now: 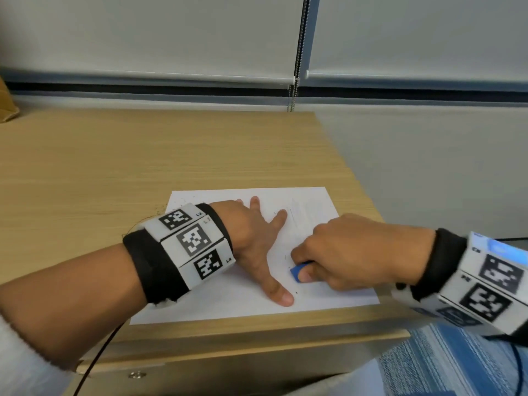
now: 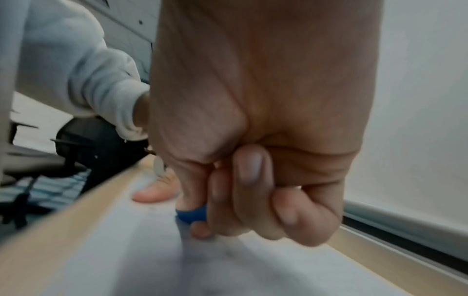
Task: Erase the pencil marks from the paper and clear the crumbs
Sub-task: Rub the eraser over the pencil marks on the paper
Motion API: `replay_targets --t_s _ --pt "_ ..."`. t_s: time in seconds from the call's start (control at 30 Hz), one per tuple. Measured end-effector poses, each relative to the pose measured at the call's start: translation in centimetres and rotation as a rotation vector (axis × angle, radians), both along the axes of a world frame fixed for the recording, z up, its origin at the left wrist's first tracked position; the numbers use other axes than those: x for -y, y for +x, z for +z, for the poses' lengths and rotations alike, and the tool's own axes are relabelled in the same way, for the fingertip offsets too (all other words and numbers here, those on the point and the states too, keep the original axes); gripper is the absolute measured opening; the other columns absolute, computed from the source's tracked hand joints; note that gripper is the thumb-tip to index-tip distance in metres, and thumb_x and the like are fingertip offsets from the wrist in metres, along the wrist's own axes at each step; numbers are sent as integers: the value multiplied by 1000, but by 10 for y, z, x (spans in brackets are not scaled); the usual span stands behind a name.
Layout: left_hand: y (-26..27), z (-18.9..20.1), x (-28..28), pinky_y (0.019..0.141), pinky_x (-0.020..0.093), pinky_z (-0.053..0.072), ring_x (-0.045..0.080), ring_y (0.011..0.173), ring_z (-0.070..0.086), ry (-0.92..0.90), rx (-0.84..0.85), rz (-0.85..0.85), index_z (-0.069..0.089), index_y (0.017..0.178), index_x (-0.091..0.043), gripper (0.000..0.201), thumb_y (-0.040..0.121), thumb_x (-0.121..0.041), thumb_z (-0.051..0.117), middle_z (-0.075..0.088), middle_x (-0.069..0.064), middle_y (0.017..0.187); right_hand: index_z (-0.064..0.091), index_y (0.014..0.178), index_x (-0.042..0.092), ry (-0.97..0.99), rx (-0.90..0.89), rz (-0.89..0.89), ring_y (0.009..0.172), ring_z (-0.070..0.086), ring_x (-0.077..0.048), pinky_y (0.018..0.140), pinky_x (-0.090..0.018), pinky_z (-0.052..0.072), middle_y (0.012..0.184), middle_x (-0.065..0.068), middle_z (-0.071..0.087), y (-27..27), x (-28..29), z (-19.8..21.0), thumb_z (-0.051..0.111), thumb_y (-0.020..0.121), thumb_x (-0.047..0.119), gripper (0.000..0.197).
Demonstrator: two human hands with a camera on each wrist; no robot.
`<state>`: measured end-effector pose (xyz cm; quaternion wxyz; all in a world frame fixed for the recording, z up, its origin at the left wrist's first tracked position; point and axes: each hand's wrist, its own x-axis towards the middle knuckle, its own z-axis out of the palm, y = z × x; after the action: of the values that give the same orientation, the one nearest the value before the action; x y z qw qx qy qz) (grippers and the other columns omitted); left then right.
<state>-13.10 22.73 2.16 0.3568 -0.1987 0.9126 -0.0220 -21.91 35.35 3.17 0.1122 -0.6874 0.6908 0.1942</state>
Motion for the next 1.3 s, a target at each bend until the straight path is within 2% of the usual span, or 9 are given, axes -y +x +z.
replay_targets --t_s 0.1,0.2,0.33,0.63,0.77,0.9,1.03,1.17,1.3 --pt "-1 0 0 114 55 19 43 146 -3 -12 2 -5 -37 140 -32 143 51 -91 57 -31 17 154 55 95 22 -51 -9 -16 54 40 -12 56 -31 35 62 7 42 -5 1 -2 40 98 42 25" --pt "-2 2 -1 114 52 20 40 147 -1 5 9 7 -37 141 -32 143 52 -89 59 -32 18 153 53 94 23 0 14 49 54 39 -13 53 -31 32 62 6 41 3 -11 -5 41 98 41 23" --pt "-3 1 0 114 51 21 40 147 4 5 13 13 -37 141 -31 145 50 -90 59 -33 18 153 53 92 21 -20 -19 -23 54 40 -12 53 -31 31 63 6 43 -4 -2 1 40 98 42 26" --pt "-4 0 1 113 49 22 38 147 3 23 12 23 -37 141 -31 145 51 -89 60 -34 17 153 55 95 21 -27 -33 2 55 41 -15 55 -31 34 62 6 42 0 -9 -1 40 98 41 25" --pt "-4 0 -1 113 50 21 39 147 2 19 18 21 -37 141 -31 144 52 -88 60 -34 17 153 55 99 23 -21 -30 35 55 39 -15 54 -32 29 63 6 39 5 -15 -5 39 98 41 24" --pt "-3 0 0 113 50 23 39 147 6 11 19 11 -37 141 -30 145 51 -89 60 -33 18 153 53 93 22 -64 -43 15 53 38 -12 53 -30 32 61 7 40 -2 -6 -4 39 98 41 24" --pt "-3 -1 0 115 53 20 38 147 0 -2 23 18 -37 142 -22 149 50 -89 60 -33 16 154 51 90 24 -29 -15 46 53 38 -12 51 -30 30 62 7 40 3 -10 -3 41 98 40 21" --pt "-2 -2 0 116 53 18 37 148 -3 -31 15 9 -32 144 -13 152 49 -91 59 -30 14 155 50 84 22 3 -12 -80 63 45 -18 59 -31 35 65 7 43 -9 18 4 41 97 41 25" --pt "-1 -2 2 115 54 13 37 147 -7 -27 17 11 -31 145 -12 153 48 -92 57 -31 12 155 57 88 18 -64 -28 -166 75 52 -23 64 -31 39 72 5 51 -47 68 0 40 97 43 32"
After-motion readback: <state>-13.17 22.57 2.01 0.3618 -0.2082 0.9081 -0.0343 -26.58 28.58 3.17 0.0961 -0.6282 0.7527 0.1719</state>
